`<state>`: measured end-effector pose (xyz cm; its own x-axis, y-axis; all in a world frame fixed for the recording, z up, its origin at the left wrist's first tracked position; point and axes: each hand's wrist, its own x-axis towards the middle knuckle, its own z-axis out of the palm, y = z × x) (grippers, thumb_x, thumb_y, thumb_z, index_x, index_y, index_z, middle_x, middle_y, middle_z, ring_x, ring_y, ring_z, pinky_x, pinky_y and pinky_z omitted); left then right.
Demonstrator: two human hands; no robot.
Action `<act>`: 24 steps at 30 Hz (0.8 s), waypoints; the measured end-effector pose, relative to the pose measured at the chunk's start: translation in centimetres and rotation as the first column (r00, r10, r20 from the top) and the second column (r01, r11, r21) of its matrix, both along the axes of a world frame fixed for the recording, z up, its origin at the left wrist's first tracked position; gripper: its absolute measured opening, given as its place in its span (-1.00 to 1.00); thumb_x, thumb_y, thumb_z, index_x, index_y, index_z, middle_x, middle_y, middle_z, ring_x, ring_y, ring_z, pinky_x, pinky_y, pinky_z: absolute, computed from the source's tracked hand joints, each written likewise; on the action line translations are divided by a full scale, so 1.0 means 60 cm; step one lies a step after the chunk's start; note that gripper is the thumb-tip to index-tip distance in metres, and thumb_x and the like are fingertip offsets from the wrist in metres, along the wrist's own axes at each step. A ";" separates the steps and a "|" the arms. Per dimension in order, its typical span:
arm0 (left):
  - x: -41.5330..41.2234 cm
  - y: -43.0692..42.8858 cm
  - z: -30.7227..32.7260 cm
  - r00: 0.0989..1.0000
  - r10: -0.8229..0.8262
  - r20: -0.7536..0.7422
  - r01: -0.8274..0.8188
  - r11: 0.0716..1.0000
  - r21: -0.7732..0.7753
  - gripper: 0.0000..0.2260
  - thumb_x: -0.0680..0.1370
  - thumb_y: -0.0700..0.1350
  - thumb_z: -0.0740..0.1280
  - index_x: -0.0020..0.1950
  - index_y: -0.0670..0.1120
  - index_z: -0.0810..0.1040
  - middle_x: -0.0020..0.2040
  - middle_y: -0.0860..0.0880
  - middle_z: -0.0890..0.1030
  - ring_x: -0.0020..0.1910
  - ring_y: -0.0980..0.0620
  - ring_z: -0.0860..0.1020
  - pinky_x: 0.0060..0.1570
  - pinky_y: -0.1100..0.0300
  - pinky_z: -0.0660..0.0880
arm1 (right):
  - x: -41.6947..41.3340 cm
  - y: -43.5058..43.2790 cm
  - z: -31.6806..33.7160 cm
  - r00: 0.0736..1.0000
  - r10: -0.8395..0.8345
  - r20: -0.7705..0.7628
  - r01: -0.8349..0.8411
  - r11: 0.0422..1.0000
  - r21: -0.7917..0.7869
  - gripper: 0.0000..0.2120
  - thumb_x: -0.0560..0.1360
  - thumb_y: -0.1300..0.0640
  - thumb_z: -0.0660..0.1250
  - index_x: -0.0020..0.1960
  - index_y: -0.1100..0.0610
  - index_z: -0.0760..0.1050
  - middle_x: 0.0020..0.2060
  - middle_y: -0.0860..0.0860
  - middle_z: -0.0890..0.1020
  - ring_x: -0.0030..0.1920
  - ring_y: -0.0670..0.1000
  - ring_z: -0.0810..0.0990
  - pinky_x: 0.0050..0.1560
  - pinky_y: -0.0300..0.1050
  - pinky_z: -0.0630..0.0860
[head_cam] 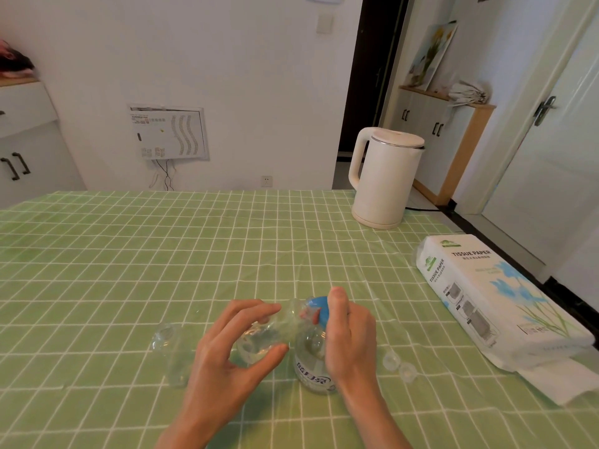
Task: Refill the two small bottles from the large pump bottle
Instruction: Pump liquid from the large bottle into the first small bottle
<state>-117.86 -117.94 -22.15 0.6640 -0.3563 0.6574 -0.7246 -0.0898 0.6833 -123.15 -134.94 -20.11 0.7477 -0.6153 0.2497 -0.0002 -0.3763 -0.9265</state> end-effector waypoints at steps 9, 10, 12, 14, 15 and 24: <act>0.001 0.001 0.002 1.000 0.002 -0.002 -0.002 1.000 -0.005 -0.58 0.46 0.02 0.55 0.30 0.19 0.61 0.16 0.13 0.63 0.13 0.07 0.65 0.11 0.38 0.50 | 0.003 -0.001 -0.004 1.000 0.015 0.014 -0.015 1.000 0.010 -0.18 0.54 -0.40 -0.09 -0.37 0.18 0.64 -0.46 -0.13 0.67 -0.46 -0.10 0.51 -0.27 0.00 0.51; 0.001 0.001 0.002 1.000 0.001 -0.003 -0.001 1.000 -0.005 -0.58 0.46 0.02 0.55 0.30 0.20 0.61 0.16 0.14 0.63 0.13 0.07 0.65 0.11 0.37 0.50 | 0.004 -0.002 -0.004 1.000 0.016 0.011 -0.016 1.000 0.009 -0.17 0.54 -0.40 -0.09 -0.37 0.20 0.65 -0.43 -0.11 0.70 -0.44 -0.09 0.54 -0.25 0.03 0.53; 0.001 0.000 0.002 1.000 0.002 -0.007 -0.002 1.000 -0.006 -0.58 0.46 0.01 0.55 0.30 0.20 0.61 0.16 0.14 0.63 0.13 0.07 0.65 0.11 0.37 0.51 | 0.004 -0.004 -0.005 1.000 0.017 0.013 -0.017 1.000 0.008 -0.22 0.53 -0.34 -0.06 -0.38 0.21 0.62 -0.42 -0.04 0.71 -0.39 0.04 0.61 -0.21 0.11 0.59; 0.000 0.001 0.002 1.000 -0.002 -0.008 0.002 1.000 -0.004 -0.57 0.46 0.00 0.55 0.30 0.20 0.61 0.16 0.14 0.63 0.14 0.07 0.65 0.13 0.37 0.49 | 0.003 -0.005 -0.003 1.000 0.014 0.022 -0.014 1.000 0.005 -0.32 0.51 -0.27 0.00 -0.40 0.23 0.57 -0.42 0.09 0.69 -0.35 0.20 0.61 -0.19 0.22 0.59; 0.000 0.000 0.002 1.000 -0.006 -0.008 0.006 1.000 -0.001 -0.57 0.46 0.00 0.55 0.31 0.20 0.61 0.16 0.15 0.63 0.15 0.07 0.65 0.14 0.38 0.49 | 0.002 -0.005 -0.003 1.000 0.011 0.025 -0.011 1.000 0.002 -0.34 0.50 -0.25 0.01 -0.41 0.23 0.56 -0.43 0.14 0.67 -0.35 0.23 0.60 -0.20 0.25 0.59; -0.002 0.003 0.004 1.000 0.006 -0.009 -0.006 1.000 -0.012 -0.58 0.45 0.00 0.54 0.29 0.18 0.61 0.14 0.13 0.64 0.16 0.08 0.63 0.13 0.40 0.48 | 0.003 -0.001 -0.007 1.000 -0.002 0.028 0.002 1.000 0.028 -0.22 0.55 -0.41 -0.07 -0.42 0.11 0.59 -0.47 -0.20 0.64 -0.47 -0.11 0.53 -0.29 -0.01 0.48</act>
